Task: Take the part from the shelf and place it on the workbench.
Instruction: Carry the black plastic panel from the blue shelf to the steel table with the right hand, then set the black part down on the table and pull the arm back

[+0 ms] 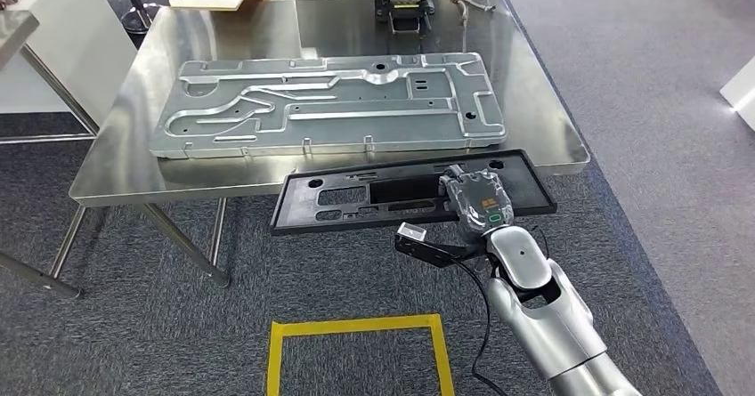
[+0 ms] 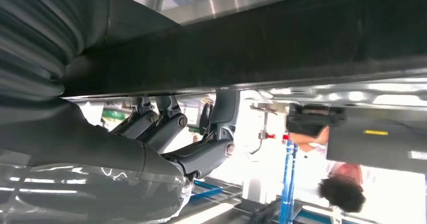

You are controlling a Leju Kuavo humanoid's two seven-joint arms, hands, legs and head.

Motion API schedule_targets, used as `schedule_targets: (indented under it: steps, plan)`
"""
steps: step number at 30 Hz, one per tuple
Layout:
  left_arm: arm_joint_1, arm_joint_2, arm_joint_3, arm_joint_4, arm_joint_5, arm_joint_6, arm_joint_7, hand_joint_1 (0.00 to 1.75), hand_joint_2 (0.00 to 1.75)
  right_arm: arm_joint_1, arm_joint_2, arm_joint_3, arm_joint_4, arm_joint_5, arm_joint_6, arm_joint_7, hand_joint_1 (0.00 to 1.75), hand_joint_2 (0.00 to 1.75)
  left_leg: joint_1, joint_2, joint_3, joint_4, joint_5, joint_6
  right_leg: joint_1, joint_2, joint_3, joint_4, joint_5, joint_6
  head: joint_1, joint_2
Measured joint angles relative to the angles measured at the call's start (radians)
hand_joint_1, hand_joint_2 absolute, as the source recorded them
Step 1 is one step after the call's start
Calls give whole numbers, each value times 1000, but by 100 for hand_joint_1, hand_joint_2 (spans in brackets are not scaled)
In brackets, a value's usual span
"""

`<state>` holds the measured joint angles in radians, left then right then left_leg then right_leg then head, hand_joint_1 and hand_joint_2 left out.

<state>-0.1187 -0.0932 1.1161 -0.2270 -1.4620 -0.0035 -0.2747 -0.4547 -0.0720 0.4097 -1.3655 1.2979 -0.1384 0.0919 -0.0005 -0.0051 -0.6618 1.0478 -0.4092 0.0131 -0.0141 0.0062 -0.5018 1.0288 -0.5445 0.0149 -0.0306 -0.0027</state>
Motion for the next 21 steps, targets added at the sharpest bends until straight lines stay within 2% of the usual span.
schedule_targets:
  steps: [2, 3, 5, 6, 7, 8, 9, 10, 11, 12, 13, 14, 15, 17, 18, 20, 21]
  plan:
    - [-2, 0, -1, 0, 0, 0, 1, 0, 175, -19, 2, 14, 8, 3, 5, 2, 175, 175, 3, -2, 21, -13, 1, 10, -1, -2, -3, 24, 6, 9, 0, 0]
    - [-4, 0, -2, 0, 0, 0, 1, 0, 175, -32, 3, 20, 12, 4, 9, 2, 175, 175, 5, -3, 33, -18, -2, 16, -1, -2, -22, 59, 9, 12, 0, 0]
    - [-6, 0, -5, 0, 0, -1, 2, 0, 175, -58, 5, 33, 19, 4, 15, 2, 175, 175, 6, -3, 53, -25, -13, 24, -2, -4, -96, 172, -11, 18, 0, 0]
    - [-7, 0, -6, 0, 1, -2, 2, 0, 175, -67, 6, 39, 23, 4, 19, 2, 175, 175, 6, -3, 62, -25, -22, 27, -2, -4, -141, 227, -37, 21, 0, 0]
    - [-7, 0, -7, 0, 1, -4, 2, 0, 175, -72, 7, 44, 26, 3, 23, 2, 175, 175, 5, -5, 71, -25, -31, 28, -2, -4, -179, 266, -63, 23, 0, 0]
    - [-7, 0, -7, 0, 2, -5, 3, 0, 175, -75, 8, 49, 30, 2, 26, 2, 175, 175, 5, -8, 83, -25, -41, 29, -2, -4, -207, 280, -81, 23, 0, 0]
    - [-6, 0, -7, 0, 2, -6, 3, 0, 175, -78, 9, 54, 34, 1, 29, 2, 175, 175, 5, -11, 97, -25, -52, 29, -1, -4, -222, 267, -81, 20, 0, 0]
    - [-5, 0, -8, 0, 2, -7, 3, 0, 175, -83, 9, 58, 37, 0, 30, 2, 175, 175, 4, -14, 112, -25, -63, 28, -1, -4, -223, 226, -55, 16, 0, 0]
    - [-5, 0, -8, 0, 3, -8, 3, 0, 175, -90, 10, 62, 41, -3, 32, 2, 175, 175, 3, -16, 127, -25, -76, 26, 1, -4, -217, 169, -7, 11, 0, 0]
    - [-4, -1, -8, 1, 4, -8, 4, 0, 175, -98, 10, 66, 44, -7, 33, 4, 175, 175, 2, -17, 141, -24, -88, 22, 5, -4, -209, 103, 63, 5, 0, 0]
    - [-4, -2, -9, 2, 5, -9, 4, 0, 175, -107, 10, 71, 48, -12, 37, 7, 175, 175, 1, -18, 148, -25, -98, 17, 9, -4, -203, 52, 115, -2, 0, 0]
    - [-4, -3, -9, 3, 6, -10, 5, 0, 175, -114, 10, 76, 51, -16, 40, 10, 175, 175, 0, -18, 152, -29, -106, 11, 13, -4, -199, 20, 153, -9, 0, 0]
    - [-4, -4, -10, 5, 7, -10, 5, 0, 175, -119, 11, 82, 53, -20, 42, 12, 175, 175, -1, -18, 157, -29, -111, 5, 16, -3, -197, 2, 171, -16, 0, 0]
    - [-5, -4, -12, 4, 9, -9, 6, 0, 175, -124, 13, 91, 55, -24, 45, 14, 175, 175, -1, -17, 159, -20, -106, -6, 14, -3, -179, -8, 164, -29, -2, 0]
    - [-6, -4, -13, 5, 9, -9, 5, 0, 175, -126, 14, 94, 55, -24, 45, 15, 175, 175, -1, -15, 149, 10, -96, -11, 11, -4, -166, -17, 159, -35, -2, 0]
    - [-8, -4, -14, 5, 10, -9, 5, 0, 175, -134, 14, 99, 56, -25, 45, 18, 175, 175, 3, -9, 90, 112, -96, -22, 8, -5, -138, -28, 147, -45, -2, 0]
    - [-8, -5, -14, 5, 10, -9, 6, 0, 175, -137, 14, 101, 57, -26, 45, 19, 175, 175, 5, -7, 52, 171, -115, -27, 8, -5, -126, -30, 138, -48, -2, 0]
